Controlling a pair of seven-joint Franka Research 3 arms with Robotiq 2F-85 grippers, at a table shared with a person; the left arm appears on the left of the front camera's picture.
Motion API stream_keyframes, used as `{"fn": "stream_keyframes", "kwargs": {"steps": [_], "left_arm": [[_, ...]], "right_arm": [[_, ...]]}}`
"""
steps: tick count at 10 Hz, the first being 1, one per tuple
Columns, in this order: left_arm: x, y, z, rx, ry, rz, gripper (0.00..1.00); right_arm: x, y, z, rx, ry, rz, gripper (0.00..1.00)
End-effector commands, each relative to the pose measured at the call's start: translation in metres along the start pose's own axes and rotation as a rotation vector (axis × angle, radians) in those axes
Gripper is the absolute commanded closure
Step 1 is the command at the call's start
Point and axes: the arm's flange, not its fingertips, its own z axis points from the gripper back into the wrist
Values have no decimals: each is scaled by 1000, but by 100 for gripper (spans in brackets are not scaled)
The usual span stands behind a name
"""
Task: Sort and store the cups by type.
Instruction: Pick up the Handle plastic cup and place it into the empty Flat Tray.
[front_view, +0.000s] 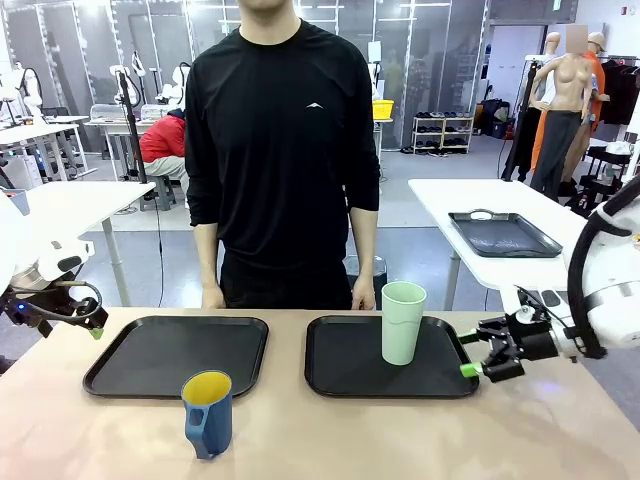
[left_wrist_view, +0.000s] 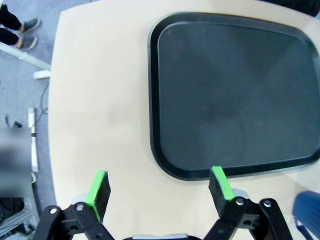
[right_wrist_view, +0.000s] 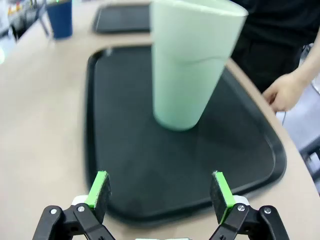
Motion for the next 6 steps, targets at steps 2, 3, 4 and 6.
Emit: {"fn": "stream_keyframes", "kwargs": {"steps": [2,3,4,6], "left_arm": [[0,1,0,1,1,2,0],[0,1,0,1,1,2,0],[0,1,0,1,1,2,0],[0,1,0,1,1,2,0]], "right_arm": [[43,70,32,8,275,51,0],[53,86,40,-20,317,71,0],[60,102,46,-22,351,72,0],[71,130,52,-38,400,89,0]]}}
